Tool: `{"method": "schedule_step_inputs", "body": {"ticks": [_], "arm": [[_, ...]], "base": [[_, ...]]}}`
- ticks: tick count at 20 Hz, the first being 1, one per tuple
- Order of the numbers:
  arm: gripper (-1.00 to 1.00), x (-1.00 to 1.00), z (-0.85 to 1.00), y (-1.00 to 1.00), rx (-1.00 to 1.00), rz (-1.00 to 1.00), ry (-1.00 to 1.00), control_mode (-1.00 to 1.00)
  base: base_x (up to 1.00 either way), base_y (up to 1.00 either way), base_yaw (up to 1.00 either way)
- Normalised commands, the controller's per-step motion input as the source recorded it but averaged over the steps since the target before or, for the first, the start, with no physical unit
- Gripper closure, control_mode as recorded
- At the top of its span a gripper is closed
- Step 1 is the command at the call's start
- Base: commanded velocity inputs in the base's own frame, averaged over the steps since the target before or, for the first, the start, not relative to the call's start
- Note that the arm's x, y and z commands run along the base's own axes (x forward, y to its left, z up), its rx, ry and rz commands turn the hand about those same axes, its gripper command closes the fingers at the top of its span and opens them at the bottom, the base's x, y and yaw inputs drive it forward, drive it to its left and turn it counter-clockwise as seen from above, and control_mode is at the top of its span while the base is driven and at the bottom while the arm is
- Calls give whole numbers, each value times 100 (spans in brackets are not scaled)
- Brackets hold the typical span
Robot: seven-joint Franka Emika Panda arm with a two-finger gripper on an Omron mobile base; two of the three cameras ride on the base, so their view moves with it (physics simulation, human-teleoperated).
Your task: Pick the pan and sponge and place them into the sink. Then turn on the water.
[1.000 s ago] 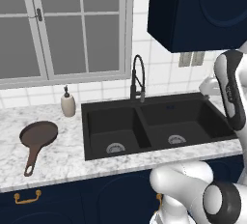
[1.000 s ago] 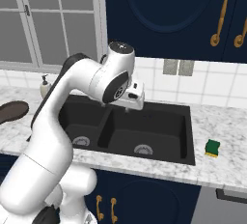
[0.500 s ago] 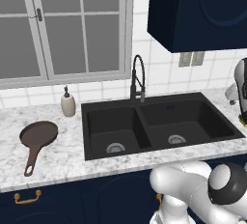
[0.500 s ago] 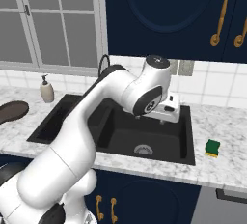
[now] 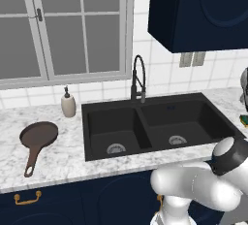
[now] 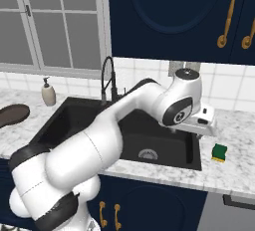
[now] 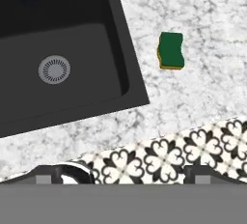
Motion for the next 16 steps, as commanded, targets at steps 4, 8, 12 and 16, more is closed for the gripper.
{"method": "schedule_step_inputs", "body": {"ticks": [4,8,12,16], "arm": [[-100,51,-13,-63,0,-11,12,-100],[-100,45,-10,-45,0,-5,7,-100],[-100,12,-28,-35,5,0,1,-100],[-100,19,-16,-37,10,0,0,-100]], "base": [[0,0,0],[0,0,0],[0,0,0],[0,0,0]]}}
